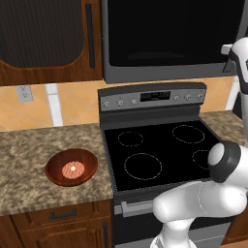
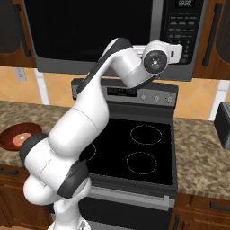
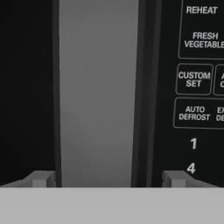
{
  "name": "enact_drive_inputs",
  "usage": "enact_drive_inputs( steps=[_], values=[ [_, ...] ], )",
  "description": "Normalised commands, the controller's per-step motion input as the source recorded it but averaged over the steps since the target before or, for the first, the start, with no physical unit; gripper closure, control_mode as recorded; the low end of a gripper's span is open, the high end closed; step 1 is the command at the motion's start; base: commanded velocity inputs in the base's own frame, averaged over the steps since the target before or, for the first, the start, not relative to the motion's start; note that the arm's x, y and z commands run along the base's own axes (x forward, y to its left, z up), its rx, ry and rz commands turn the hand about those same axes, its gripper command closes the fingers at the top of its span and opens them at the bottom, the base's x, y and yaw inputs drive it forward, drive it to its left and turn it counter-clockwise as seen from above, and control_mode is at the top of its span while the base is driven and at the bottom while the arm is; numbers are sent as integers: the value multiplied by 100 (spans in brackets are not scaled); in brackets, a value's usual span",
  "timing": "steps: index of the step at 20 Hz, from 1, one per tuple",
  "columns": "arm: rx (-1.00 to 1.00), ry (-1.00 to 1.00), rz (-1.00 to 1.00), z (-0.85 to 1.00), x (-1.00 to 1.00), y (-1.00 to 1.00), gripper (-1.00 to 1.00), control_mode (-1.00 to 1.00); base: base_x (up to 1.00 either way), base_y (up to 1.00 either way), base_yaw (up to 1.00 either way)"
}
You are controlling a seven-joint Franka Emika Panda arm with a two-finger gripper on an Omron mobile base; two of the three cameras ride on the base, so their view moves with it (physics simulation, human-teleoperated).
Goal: Open the microwave, place the bowl with waffle inside the microwave, then close the microwave door and turn it on.
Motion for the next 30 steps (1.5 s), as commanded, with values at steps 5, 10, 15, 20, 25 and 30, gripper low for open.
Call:
enact_drive_inputs(
  steps=[5,10,15,20,25,30],
  values=[
    [0,0,0,0,0,0,-100,-100,0,0,0],
    [0,0,0,0,0,0,100,-100,0,0,0],
    [0,1,0,0,0,0,100,-100,0,0,0],
    [0,3,0,-1,-66,0,100,-100,0,0,0],
    [0,0,0,0,-100,17,100,-100,0,0,0],
    [0,0,0,0,-96,24,100,-100,0,0,0]
  ],
)
